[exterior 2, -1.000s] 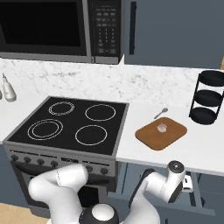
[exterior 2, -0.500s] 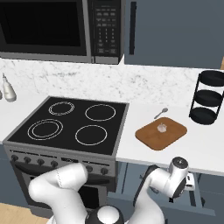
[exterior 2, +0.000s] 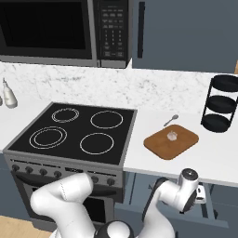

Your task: Place the appropriate cutting tool for cutting the garlic skin on the cutting board.

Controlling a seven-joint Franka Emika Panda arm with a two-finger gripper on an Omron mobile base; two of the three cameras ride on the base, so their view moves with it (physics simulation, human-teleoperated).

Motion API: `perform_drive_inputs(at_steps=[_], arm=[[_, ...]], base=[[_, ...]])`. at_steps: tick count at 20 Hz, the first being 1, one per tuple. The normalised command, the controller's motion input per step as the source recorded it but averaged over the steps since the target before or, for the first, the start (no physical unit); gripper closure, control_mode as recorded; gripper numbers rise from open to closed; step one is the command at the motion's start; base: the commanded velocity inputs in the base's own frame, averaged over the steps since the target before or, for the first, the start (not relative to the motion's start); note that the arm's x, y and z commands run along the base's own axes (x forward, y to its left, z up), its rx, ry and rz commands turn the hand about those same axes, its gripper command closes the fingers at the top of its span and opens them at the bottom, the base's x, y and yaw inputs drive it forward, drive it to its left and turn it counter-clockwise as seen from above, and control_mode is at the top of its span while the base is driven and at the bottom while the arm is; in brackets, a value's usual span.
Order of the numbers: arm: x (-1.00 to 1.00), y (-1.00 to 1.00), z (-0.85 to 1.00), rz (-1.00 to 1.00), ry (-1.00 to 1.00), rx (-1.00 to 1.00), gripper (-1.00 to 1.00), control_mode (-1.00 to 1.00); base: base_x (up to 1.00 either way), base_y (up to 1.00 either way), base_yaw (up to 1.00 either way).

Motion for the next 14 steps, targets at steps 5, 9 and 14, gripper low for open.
perform_drive_inputs(at_steps=[5,9,14], arm=[[0.00,0.00,-0.18,0.00,0.00,0.00,-1.00,-1.00],[0.00,0.00,-0.44,0.00,0.03,0.00,-1.00,-1.00],[0.00,0.00,-0.55,0.00,0.13,0.00,1.00,-1.00]], base=[[0.00,0.00,0.00],[0.00,0.00,0.00],[0.00,0.00,0.00]])
